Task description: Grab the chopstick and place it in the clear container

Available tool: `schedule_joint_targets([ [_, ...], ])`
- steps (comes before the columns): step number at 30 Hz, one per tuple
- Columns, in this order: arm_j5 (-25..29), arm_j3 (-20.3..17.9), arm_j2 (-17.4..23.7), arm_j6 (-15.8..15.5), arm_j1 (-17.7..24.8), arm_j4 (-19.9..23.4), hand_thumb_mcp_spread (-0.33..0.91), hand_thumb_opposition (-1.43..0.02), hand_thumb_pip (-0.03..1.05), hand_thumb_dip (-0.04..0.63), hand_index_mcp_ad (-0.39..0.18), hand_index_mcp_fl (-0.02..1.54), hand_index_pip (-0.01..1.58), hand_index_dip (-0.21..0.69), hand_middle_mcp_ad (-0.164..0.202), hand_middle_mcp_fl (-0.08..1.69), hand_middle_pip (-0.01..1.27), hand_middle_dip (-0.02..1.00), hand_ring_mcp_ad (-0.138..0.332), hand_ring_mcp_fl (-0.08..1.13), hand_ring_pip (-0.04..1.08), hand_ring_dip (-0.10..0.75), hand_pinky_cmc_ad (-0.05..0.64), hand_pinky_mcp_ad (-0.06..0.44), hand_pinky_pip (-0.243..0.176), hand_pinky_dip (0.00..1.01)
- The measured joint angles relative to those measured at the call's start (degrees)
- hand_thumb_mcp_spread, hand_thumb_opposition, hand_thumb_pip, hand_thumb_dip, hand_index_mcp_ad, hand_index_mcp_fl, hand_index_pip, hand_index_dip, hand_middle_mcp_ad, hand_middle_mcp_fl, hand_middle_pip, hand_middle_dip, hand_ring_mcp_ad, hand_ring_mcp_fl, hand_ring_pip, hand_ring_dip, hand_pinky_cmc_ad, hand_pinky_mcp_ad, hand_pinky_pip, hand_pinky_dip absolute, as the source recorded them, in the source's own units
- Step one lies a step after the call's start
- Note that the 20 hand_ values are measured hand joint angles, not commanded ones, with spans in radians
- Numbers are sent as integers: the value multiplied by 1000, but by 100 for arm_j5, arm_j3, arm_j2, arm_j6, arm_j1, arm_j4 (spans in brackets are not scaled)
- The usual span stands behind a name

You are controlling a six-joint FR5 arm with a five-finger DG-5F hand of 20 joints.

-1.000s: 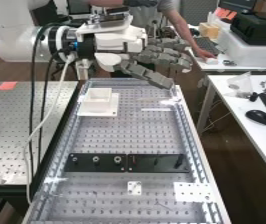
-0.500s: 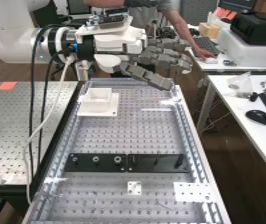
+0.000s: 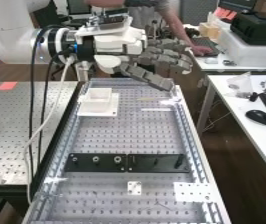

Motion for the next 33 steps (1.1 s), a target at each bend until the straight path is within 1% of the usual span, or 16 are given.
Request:
schedule_joint_targets([
  [7, 141, 42, -10, 4, 24, -82, 159, -757, 496, 79, -115, 35, 68, 96, 75, 72, 134, 152, 133, 16, 103, 147, 443, 358, -44, 176],
  [14, -179, 156, -38, -80, -1, -113, 159, -757, 496, 75, -119, 35, 70, 96, 75, 72, 134, 152, 133, 16, 103, 147, 443, 358, -44, 176],
  [15, -190, 165, -42, -89, 0, -112, 159, -757, 496, 75, -126, 35, 70, 96, 70, 72, 134, 152, 133, 16, 103, 147, 443, 358, -44, 176],
  [16, -199, 181, -48, -101, 2, -110, 159, -757, 496, 79, -113, 35, 70, 96, 75, 72, 134, 152, 133, 16, 103, 147, 443, 358, -44, 176],
  [25, -336, 295, -109, -168, 77, -105, 159, -757, 496, 75, -115, 35, 68, 93, 75, 72, 134, 152, 133, 16, 103, 147, 443, 358, -44, 176],
  [27, -341, 305, -116, -176, 86, -113, 159, -757, 496, 75, -126, 35, 68, 96, 70, 72, 134, 155, 134, 16, 103, 147, 443, 358, -44, 176],
  [28, -355, 307, -117, -179, 86, -115, 159, -757, 496, 79, -113, 35, 68, 93, 75, 72, 134, 152, 129, 19, 103, 147, 443, 360, -44, 176],
  [30, -409, 309, -118, -186, 82, -118, 159, -757, 496, 75, -122, 35, 68, 93, 72, 72, 134, 152, 129, 16, 103, 147, 443, 360, -44, 176],
  [33, -436, 322, -121, -201, 81, -134, 159, -757, 496, 75, -113, 35, 68, 96, 75, 73, 134, 155, 131, 16, 103, 147, 443, 356, -44, 176],
])
